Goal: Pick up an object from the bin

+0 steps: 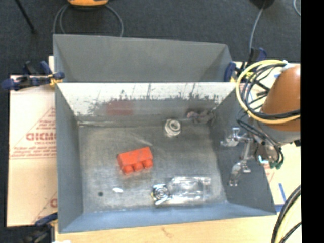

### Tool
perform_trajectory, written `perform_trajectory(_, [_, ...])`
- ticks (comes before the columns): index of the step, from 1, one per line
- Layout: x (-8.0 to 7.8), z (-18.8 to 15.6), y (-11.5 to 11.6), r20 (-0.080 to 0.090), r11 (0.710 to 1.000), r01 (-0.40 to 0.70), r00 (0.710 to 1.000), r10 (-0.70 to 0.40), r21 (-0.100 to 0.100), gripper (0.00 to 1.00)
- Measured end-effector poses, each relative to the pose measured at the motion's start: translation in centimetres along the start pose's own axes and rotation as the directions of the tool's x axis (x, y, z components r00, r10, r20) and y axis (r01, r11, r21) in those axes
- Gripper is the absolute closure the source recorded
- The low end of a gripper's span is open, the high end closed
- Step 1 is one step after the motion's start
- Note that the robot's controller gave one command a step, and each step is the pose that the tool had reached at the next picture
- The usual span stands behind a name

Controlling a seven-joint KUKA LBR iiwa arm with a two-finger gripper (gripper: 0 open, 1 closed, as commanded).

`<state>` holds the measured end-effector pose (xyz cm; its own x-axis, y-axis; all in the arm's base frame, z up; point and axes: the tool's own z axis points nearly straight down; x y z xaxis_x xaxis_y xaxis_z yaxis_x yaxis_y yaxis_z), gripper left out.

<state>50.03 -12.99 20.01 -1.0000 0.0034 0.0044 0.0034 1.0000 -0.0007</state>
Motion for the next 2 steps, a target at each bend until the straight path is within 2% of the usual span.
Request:
perform_trajectory(1, [-10.0, 8.5, 5.5, 0.009, 0.999, -0.045, 0.999, 0.045, -0.004, 0.00])
perform_trajectory(2, [-15.1, 5.6, 11.7, 0.016, 0.997, 0.079, 0.997, -0.079, -0.001, 0.00])
